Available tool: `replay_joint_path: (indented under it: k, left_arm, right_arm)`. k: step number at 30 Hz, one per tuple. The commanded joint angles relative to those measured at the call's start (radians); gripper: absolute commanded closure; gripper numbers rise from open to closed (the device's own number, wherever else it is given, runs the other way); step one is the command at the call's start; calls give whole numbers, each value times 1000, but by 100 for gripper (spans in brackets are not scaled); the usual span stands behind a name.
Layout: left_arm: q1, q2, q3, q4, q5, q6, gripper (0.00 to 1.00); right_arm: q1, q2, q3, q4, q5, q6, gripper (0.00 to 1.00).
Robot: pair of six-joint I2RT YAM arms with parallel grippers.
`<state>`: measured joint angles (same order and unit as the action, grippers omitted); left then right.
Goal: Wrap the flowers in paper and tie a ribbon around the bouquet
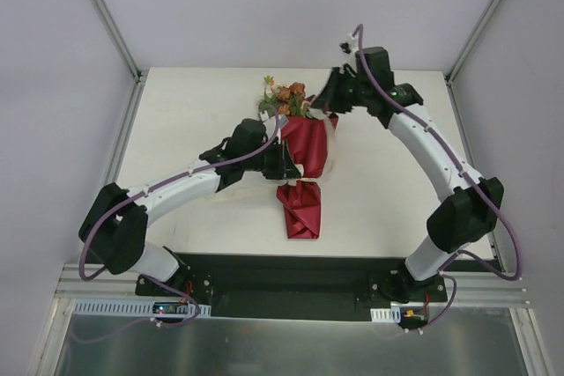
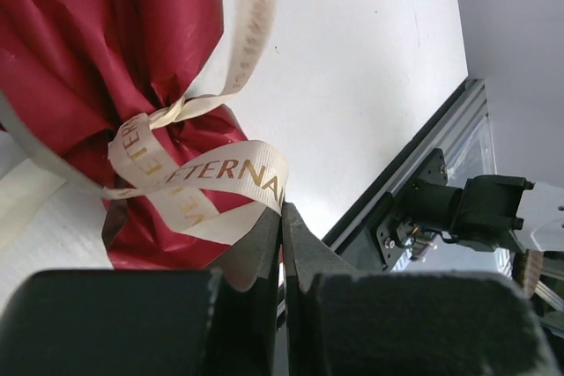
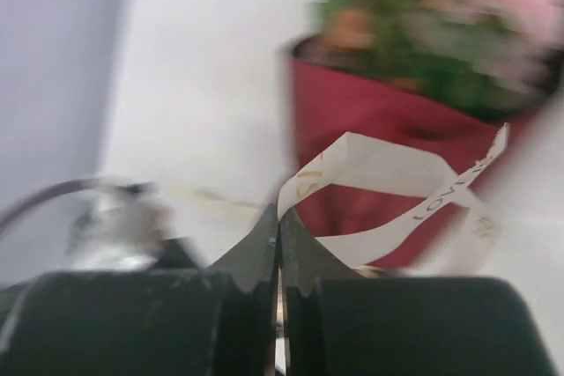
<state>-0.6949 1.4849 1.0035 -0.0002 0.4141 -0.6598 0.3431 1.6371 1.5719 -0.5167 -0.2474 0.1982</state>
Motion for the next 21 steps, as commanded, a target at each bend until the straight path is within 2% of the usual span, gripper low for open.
replay_joint_path:
  k: [1, 4, 8, 17, 21]
  left_arm:
    - [-11, -127, -132, 241, -17, 49, 100]
    - [-11, -164, -213, 318, -18, 71, 100]
    - [-14, -181, -272, 341, 5, 98, 100]
    - [-25, -198, -309, 376, 28, 95, 100]
    - [-25, -201, -312, 376, 40, 85, 100]
  right_arm:
    - [169, 75, 120, 59, -355, 183, 97]
    - [249, 203, 217, 5, -420, 164, 95]
    - [280, 309, 217, 0, -449, 74, 93]
    - [344, 452, 272, -46, -523, -23, 90]
    - [392, 546, 346, -129, -521, -80, 89]
